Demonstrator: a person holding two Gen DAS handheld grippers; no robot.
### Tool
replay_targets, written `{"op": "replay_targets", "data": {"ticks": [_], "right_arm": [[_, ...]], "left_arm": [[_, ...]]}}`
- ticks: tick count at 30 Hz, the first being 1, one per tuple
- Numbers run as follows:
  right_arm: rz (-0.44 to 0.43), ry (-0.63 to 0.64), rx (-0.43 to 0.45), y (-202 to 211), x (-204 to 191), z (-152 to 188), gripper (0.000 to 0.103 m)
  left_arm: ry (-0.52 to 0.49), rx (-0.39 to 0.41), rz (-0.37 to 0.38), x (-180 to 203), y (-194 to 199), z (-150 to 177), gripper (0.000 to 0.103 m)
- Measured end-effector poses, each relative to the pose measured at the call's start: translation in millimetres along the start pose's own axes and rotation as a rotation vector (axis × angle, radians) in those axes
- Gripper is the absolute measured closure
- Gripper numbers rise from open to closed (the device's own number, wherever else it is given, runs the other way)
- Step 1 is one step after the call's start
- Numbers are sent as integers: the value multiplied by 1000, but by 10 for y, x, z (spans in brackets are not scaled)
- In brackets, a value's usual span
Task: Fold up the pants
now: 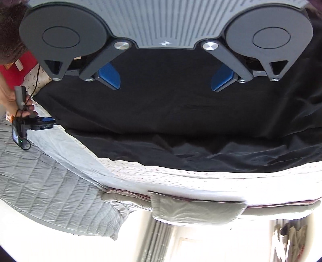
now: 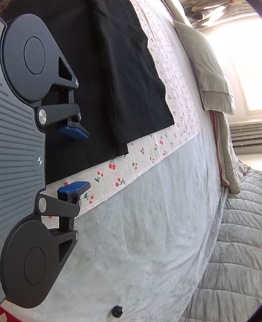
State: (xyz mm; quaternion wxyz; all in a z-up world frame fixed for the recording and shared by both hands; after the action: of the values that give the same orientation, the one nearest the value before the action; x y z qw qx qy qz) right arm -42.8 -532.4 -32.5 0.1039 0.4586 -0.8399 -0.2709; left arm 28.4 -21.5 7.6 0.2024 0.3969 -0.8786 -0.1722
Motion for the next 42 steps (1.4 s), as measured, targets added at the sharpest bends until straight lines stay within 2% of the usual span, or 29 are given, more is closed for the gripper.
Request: {"op": "replay_targets", "data": {"ticks": [3, 7, 9, 10, 11, 12, 15, 17, 19, 21, 22, 23, 24, 25, 26, 29, 33, 38, 42], "right_arm": [[-26, 49, 38, -160, -28, -41, 59], [-42, 160, 54, -318, -157, -106, 66], [-72, 194, 58, -363, -214, -116, 82], [-82, 211, 55, -378, -257, -117, 83], [-78, 235, 58, -369, -291, -114, 90], [-62, 267, 68, -342, -317, -122, 103], [20, 230, 89, -316, -210, -160, 103], [34, 202, 62, -394, -158, -117, 103], [47, 242, 72, -376, -219, -111, 103], [56, 233, 73, -342, -221, -164, 101], [61, 217, 79, -314, -206, -197, 94], [65, 199, 82, -278, -184, -231, 84], [55, 175, 87, -234, -158, -269, 65], [35, 138, 99, -170, -121, -313, 54], [17, 101, 113, -116, -91, -349, 38], [-61, -28, 116, -8, 6, -428, 37], [-188, -164, 76, -8, 73, -417, 38], [-310, -322, -49, -131, 180, -334, 51], [-348, -376, -105, -223, 231, -261, 51]], "left_arm": [[-31, -18, 40, 196, -440, 49, 2], [-102, -41, 82, 444, -843, 163, 0], [-128, -67, 80, 505, -958, 233, 0], [-152, -61, 76, 525, -950, 261, 0], [-190, -54, 74, 544, -934, 301, 0], [-232, -60, 73, 571, -919, 333, 0], [-289, -73, 91, 592, -882, 388, 0], [-297, -84, 100, 587, -864, 398, 0], [-302, -103, 108, 593, -889, 389, 0], [-301, -144, 116, 585, -888, 330, 0], [-297, -168, 118, 583, -900, 283, 0], [-290, -184, 121, 581, -898, 233, 0], [-283, -190, 127, 586, -899, 164, 0], [-281, -184, 135, 604, -904, 72, 0], [-285, -175, 140, 624, -909, -10, 0], [-311, -142, 160, 748, -1018, -319, 0], [-359, -102, 190, 973, -1366, -742, 0], [-417, -96, 215, 1227, -2171, -1201, 0], [-416, -142, 282, 1386, -2908, -1417, 1]]}}
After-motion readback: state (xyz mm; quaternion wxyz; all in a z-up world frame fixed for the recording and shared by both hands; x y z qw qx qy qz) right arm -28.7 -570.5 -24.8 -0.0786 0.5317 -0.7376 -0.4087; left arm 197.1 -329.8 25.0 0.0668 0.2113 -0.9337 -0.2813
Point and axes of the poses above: each gripper's, at about its wrist camera, not at the fingertips, and y roughly against the way its jaws point, x to its right, z to its underside, the point moved 2 cm from there along -y, roughly the way its jaws point, and after that the axes turned 10 degrees about x, right-handed, at the moved point
